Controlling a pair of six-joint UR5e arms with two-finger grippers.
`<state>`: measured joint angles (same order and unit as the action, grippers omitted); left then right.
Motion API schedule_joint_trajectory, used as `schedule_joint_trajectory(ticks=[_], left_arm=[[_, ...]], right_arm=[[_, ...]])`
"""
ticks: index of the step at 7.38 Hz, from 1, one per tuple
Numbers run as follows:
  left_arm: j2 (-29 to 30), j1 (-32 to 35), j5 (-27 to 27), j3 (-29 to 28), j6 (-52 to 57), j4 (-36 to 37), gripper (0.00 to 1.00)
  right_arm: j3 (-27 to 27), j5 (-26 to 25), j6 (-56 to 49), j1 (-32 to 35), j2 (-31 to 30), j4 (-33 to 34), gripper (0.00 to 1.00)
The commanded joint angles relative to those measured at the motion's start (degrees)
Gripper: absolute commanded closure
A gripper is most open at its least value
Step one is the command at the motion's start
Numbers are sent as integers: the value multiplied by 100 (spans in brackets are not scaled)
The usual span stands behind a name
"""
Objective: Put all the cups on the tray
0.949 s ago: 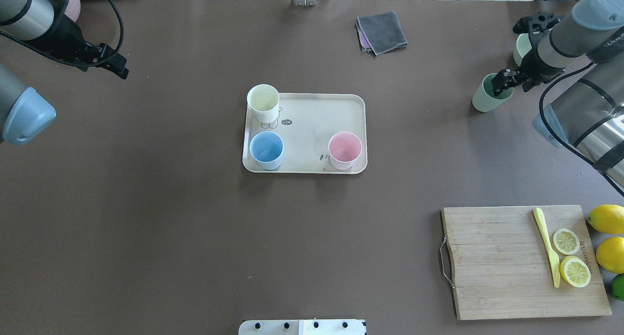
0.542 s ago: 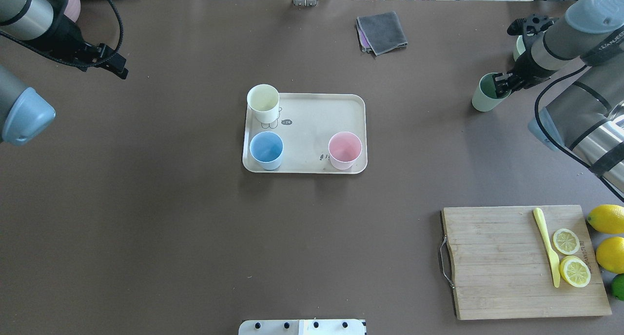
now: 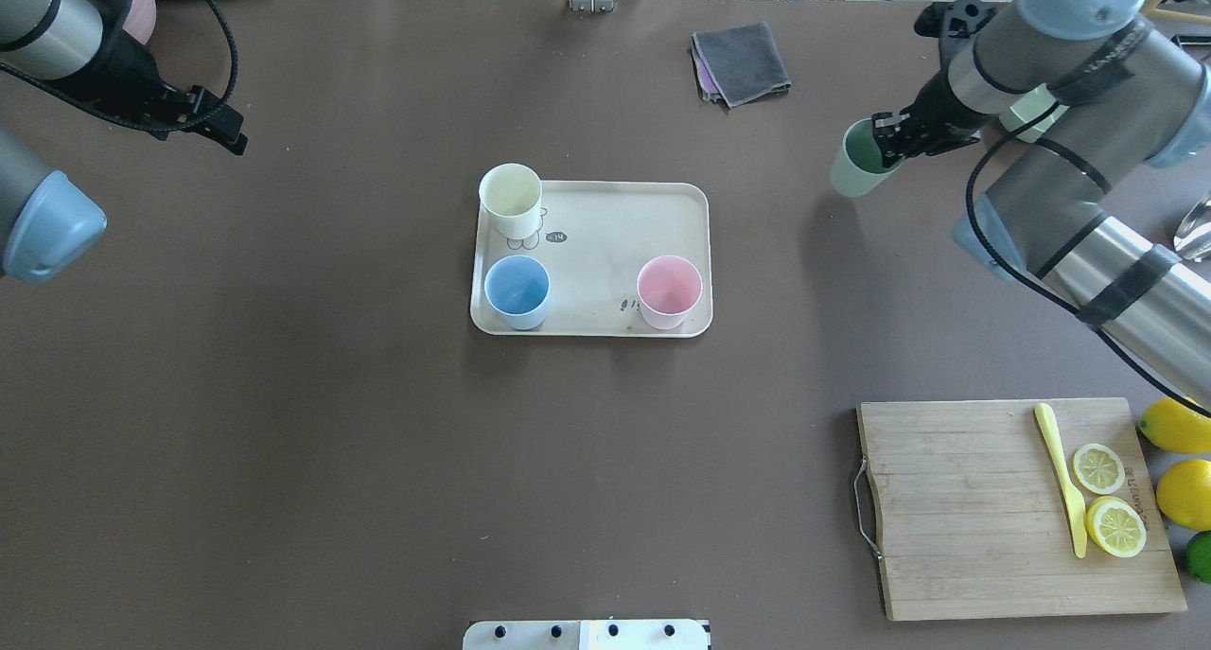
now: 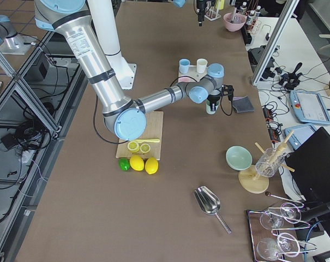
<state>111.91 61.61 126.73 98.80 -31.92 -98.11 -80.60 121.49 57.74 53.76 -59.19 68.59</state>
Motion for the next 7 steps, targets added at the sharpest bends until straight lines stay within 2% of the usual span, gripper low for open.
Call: schedule_joint_trajectory(ticks=[1, 2, 4, 5, 6, 7], left_arm=[[-90, 0, 1, -1, 2, -41, 2], [-90, 0, 1, -2, -7, -41, 2], [-90, 0, 1, -10, -7, -41, 2], [-81, -9, 1, -19, -24, -41, 2], [-81, -9, 1, -10, -33, -41, 2], [-81, -9, 1, -10, -33, -41, 2]], right_arm=[[70, -649, 1621, -767, 844, 380, 100], [79, -818, 1748, -1005, 1144, 670, 100], [140, -907, 1732, -1261, 1234, 682, 99], [167, -943, 1731, -1271, 1235, 673, 52], [202, -952, 1671, -1280, 1226, 673, 1], [202, -943, 1653, -1263, 1226, 656, 0]])
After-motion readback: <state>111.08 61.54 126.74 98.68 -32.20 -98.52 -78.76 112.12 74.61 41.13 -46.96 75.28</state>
